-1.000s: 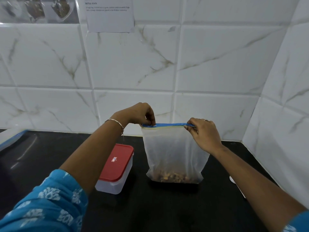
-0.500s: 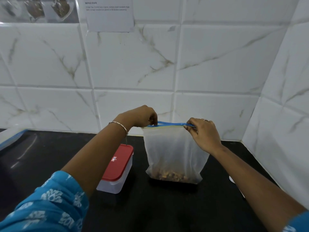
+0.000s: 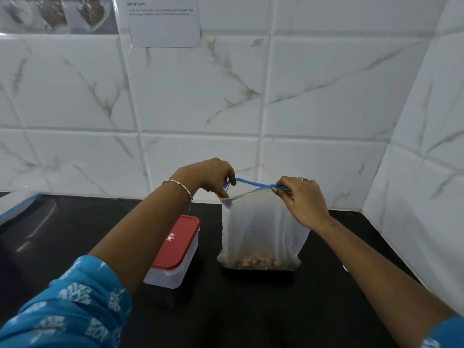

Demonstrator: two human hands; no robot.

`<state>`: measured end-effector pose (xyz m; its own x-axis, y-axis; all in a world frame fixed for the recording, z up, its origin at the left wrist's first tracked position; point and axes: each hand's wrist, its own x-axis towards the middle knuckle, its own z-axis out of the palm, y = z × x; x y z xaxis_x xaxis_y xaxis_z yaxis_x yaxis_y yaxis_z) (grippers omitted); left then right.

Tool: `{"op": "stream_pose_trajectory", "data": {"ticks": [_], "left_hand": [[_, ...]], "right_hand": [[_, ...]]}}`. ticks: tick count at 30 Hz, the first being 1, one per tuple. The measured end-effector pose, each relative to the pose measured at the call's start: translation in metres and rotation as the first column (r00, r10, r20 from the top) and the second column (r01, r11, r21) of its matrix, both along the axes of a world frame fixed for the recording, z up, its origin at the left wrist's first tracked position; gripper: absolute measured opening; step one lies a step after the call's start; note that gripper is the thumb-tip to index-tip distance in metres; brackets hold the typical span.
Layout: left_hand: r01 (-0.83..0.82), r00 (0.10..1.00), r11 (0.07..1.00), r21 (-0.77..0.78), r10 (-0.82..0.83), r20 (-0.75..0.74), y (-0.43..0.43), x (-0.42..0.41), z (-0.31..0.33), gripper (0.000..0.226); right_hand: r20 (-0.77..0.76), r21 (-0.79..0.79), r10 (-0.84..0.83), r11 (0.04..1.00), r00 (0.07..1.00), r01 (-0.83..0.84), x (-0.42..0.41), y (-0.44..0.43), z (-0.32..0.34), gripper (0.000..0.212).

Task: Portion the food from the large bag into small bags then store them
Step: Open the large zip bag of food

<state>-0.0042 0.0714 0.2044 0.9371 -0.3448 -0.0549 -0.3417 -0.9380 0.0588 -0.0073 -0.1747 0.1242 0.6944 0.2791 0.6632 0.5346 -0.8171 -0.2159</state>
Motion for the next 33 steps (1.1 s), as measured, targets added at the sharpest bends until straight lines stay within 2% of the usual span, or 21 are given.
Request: {"op": "stream_pose_trajectory", "data": {"ticks": [3,5,8,11,14,17,23,26,30,33], "left_hand": [[-0.005,1.000,0.998,0.055,0.005,0.006,-0.003,-0.003,0.000,0.070],[0.021,1.000,0.996,0.088,-0.022,0.009,-0.007,-0.005,-0.001,0.064],[0.080,0.996,0.994,-0.079,-0.083,-0.036,-0.016,-0.006,-0.005,0.030],[0.093,0.996,0.971,-0.222,-0.091,0.019,-0.031,-0.007,-0.011,0.018],[0.084,0.995,0.959,-0.272,-0.065,0.077,-0.044,-0.006,-0.017,0.026],[0.057,0.997,0.948,-0.312,-0.039,0.065,-0.047,-0.006,-0.019,0.040],[0.035,0.998,0.956,-0.291,-0.017,0.067,-0.045,-0.006,-0.024,0.055],[0.048,0.998,0.960,-0.277,-0.033,0.060,-0.043,-0.006,-0.026,0.063],[0.063,0.997,0.957,-0.282,-0.050,0.051,-0.041,-0.006,-0.027,0.065],[0.074,0.997,0.958,-0.278,-0.067,0.034,-0.040,-0.008,-0.026,0.072]], "right_hand": [[-0.004,-0.002,0.002,1.000,1.000,-0.002,-0.001,0.001,0.000,0.021],[-0.004,0.007,0.003,1.000,1.000,-0.003,-0.002,0.000,0.001,0.020],[-0.023,0.013,0.016,1.000,1.000,-0.016,-0.005,-0.002,0.001,0.020],[-0.041,-0.003,0.025,1.000,0.999,-0.025,-0.006,0.000,0.000,0.020],[-0.047,-0.011,0.029,1.000,0.998,-0.029,-0.008,-0.001,0.000,0.021],[-0.055,-0.019,0.030,0.999,0.998,-0.031,-0.011,-0.003,0.001,0.022],[-0.140,-0.024,0.060,0.998,0.988,-0.064,-0.018,-0.005,0.005,0.028],[-0.173,-0.119,0.089,0.987,0.981,-0.110,-0.019,-0.010,0.008,0.040],[-0.189,-0.210,0.096,0.968,0.977,-0.136,-0.015,-0.014,0.009,0.029],[-0.231,-0.164,0.060,0.982,0.971,-0.099,-0.014,-0.016,0.010,0.048]]}}
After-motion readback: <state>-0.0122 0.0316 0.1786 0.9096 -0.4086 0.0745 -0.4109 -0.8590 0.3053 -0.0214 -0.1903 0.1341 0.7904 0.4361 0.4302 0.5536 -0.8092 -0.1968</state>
